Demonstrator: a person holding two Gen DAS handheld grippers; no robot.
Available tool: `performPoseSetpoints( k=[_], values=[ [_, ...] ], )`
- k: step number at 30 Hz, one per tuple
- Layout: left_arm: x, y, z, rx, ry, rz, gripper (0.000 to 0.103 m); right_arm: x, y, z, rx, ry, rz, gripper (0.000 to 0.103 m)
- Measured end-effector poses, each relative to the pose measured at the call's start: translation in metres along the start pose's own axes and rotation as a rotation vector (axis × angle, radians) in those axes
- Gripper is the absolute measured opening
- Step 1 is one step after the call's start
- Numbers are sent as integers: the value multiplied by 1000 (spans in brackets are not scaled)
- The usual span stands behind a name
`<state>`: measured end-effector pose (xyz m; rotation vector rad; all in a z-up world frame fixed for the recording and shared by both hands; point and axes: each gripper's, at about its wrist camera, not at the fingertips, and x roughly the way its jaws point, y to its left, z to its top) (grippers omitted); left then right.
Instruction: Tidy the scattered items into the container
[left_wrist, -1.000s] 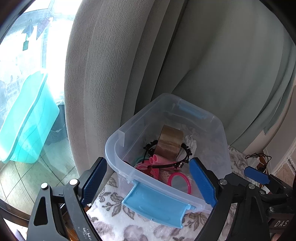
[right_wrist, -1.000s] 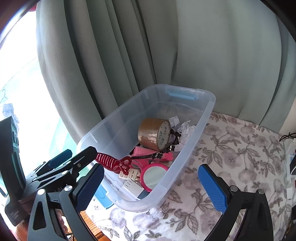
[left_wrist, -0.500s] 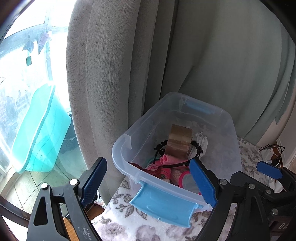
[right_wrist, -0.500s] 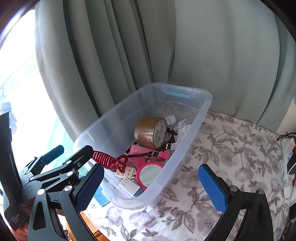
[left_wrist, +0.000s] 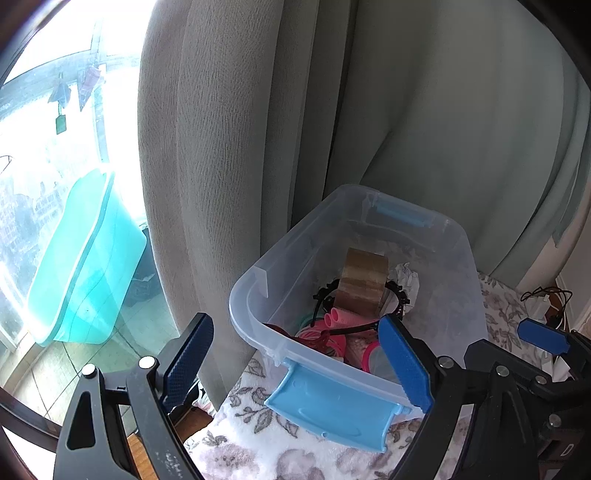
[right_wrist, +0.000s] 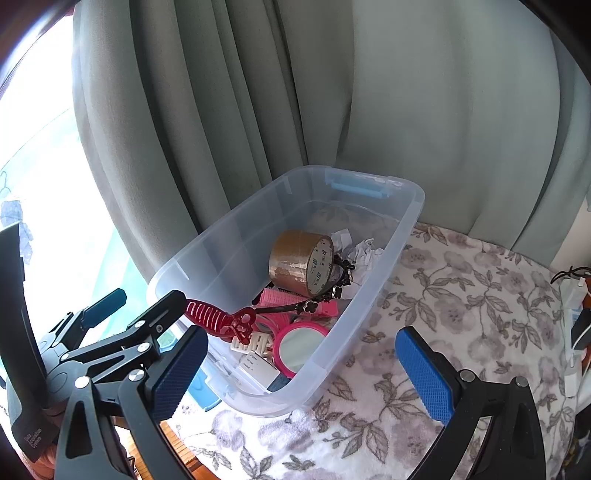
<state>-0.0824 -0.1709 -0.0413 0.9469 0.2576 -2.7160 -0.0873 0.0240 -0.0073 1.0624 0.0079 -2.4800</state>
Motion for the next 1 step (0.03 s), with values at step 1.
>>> performPoseSetpoints(
  k=[1],
  values=[
    [2, -1, 2, 2, 1, -1, 91, 0, 0, 0, 0, 0, 0, 103]
  ],
)
